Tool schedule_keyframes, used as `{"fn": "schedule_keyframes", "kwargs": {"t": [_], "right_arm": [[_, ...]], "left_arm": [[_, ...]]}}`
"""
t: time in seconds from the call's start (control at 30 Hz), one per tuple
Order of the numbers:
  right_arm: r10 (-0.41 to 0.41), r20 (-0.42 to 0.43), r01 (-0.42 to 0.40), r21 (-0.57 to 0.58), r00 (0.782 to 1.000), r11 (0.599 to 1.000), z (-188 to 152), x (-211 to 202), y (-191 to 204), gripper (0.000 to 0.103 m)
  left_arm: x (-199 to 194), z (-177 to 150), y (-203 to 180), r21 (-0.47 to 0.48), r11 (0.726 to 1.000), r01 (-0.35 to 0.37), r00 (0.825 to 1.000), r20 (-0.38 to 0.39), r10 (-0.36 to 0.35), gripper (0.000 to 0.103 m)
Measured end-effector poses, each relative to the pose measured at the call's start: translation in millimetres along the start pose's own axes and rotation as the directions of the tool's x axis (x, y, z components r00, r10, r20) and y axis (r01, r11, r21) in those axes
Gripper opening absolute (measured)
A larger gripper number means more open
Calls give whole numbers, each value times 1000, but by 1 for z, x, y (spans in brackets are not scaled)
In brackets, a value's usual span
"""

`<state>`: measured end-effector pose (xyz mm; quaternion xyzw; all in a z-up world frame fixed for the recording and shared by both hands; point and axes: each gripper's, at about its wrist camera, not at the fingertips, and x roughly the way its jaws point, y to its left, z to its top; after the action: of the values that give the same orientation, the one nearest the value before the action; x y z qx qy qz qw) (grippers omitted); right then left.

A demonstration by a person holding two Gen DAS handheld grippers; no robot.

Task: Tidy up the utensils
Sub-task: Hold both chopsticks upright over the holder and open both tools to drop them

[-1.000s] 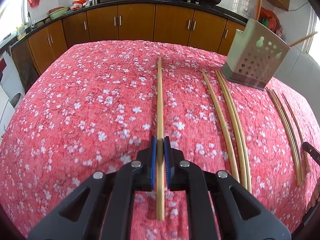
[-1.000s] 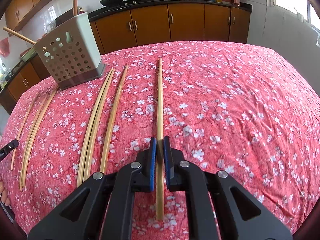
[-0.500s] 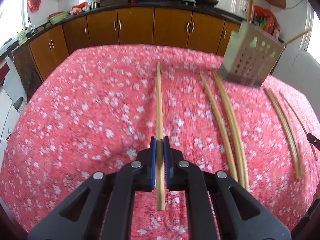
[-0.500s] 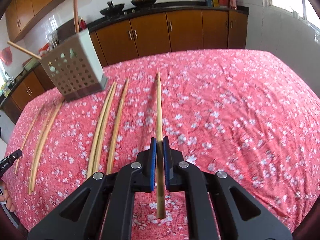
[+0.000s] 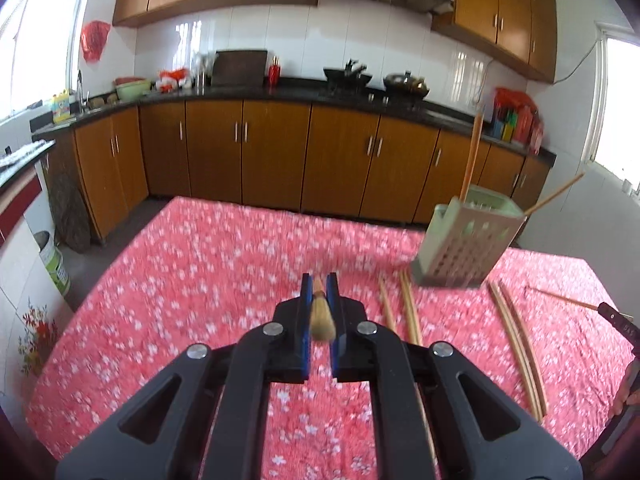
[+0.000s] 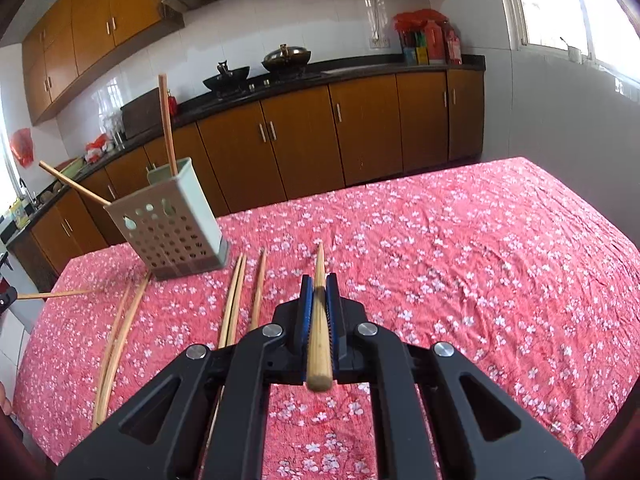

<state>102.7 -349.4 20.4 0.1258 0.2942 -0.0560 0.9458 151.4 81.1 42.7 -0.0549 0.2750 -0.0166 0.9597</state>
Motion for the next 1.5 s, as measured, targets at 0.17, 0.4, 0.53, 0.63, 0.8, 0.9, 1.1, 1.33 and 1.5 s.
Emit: {"fn": "schedule_keyframes", "kwargs": {"t": [0.17,0.4,0.53,0.63,0.8,0.9,1.1,1.33,1.5], "right_arm": [[6,29,-6,-5,1000,1000,8,-5,4,8],[21,64,-20,-19,998,1000,16,-13,10,8],[53,104,-50,-27,993,998,28,-23,18,8],[102,139,-99,-28,985,995,44,-33,26,8],[191,197,-188,-35,961,981,68,-50,42,8],[243,253,-237,-54,937,970,86,-62,58,8],[283,348,-273,-80,894,959,113,-70,83,8],[273,455,-267,-79,847,960,142,-56,102,8],[255,465,-251,-72,848,965,148,-29,109,8]], "left_arm": [[-10,13,-5,8,1000,8,999,38,-9,8],[-15,21,-10,6,1000,17,998,61,-18,8],[-20,27,-12,6,999,41,996,78,-42,8],[-29,37,-20,16,998,66,992,105,-67,8],[-40,58,-38,27,993,119,982,147,-122,8],[-46,74,-56,35,987,157,970,184,-161,8],[-52,104,-94,53,976,210,939,267,-216,8],[-38,152,-129,35,978,205,900,386,-203,8],[-7,166,-137,-3,979,203,900,393,-186,8]]}}
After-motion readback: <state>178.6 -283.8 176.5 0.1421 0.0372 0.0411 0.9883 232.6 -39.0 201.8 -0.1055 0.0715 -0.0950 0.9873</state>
